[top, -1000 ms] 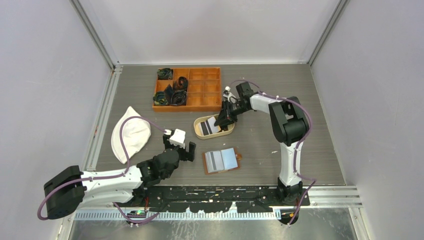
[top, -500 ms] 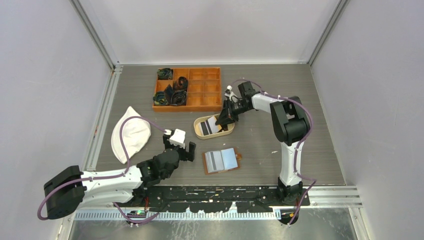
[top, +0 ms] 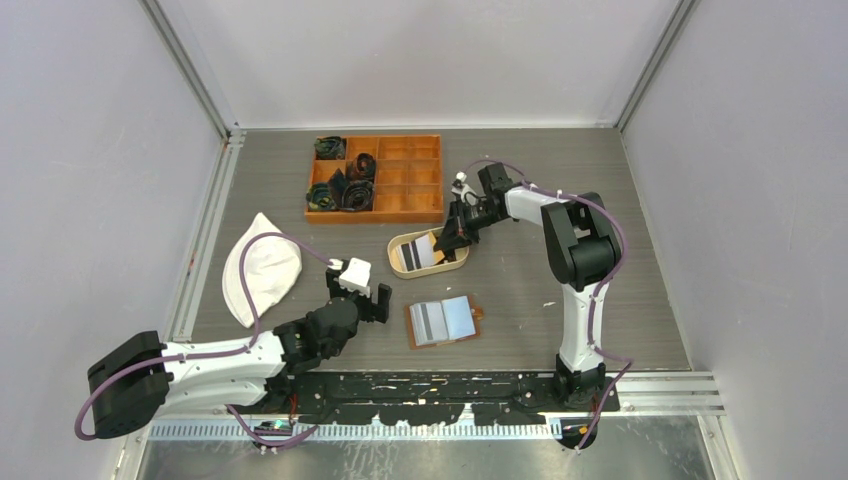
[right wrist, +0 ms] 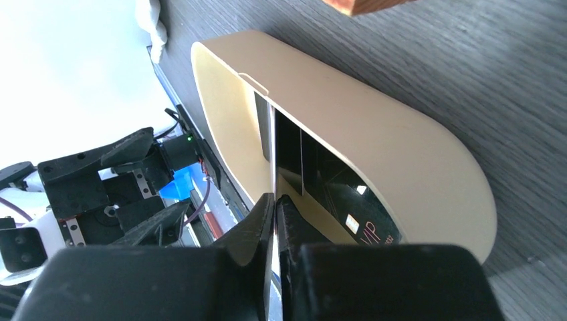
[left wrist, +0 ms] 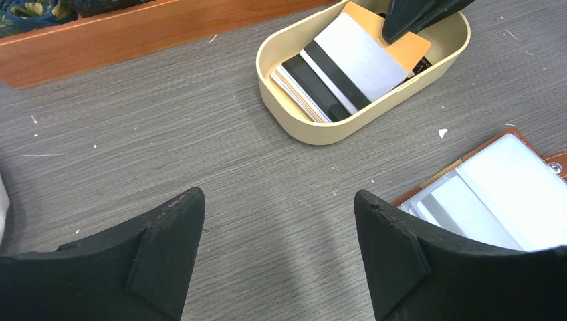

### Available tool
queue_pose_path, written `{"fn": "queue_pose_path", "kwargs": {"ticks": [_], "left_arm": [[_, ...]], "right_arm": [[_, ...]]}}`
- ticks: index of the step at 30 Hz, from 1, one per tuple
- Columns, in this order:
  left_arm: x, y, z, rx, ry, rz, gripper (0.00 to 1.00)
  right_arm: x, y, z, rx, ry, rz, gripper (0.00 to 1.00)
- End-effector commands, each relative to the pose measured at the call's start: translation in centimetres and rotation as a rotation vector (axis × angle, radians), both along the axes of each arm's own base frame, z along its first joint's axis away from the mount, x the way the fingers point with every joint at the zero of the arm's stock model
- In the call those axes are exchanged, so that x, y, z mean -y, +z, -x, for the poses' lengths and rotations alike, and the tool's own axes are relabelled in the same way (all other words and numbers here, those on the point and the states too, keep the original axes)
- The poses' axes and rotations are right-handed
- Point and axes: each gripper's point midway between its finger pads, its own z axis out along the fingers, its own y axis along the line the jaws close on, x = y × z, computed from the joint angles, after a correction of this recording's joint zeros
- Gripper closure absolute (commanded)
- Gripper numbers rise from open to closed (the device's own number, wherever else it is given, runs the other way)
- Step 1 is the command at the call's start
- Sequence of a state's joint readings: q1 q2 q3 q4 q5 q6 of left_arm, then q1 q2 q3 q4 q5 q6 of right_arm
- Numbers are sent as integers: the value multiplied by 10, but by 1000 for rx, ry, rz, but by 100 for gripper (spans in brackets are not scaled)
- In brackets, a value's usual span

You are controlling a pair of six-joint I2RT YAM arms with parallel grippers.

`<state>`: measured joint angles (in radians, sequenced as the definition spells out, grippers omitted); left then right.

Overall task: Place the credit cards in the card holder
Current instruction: Pick up the credit card from the storage box.

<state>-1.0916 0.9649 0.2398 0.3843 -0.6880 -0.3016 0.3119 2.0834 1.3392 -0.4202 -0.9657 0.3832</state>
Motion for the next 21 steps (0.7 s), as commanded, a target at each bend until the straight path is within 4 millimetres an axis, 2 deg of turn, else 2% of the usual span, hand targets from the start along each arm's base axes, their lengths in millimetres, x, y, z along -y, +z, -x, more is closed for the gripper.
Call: {"fn": "queue_pose_path", "kwargs": {"ticks": [1,9,14,18,21], "left_arm": [[2,20,-7,48,26,52,18],[2,20,-7,47,26,52,18],[2,26,-7,50,25,61,16],[20,37,7,32,-76,212,16],[32,51,21,31,-168,368,14]], "right_arm": [[3,30,-11,106,-4,1,90],[18,40,-17,199,-17,62,97],[26,49,-15,251,4,91,99],[31,66,-8,323,34,97,99],[34,86,2,404,60,74,99]]}}
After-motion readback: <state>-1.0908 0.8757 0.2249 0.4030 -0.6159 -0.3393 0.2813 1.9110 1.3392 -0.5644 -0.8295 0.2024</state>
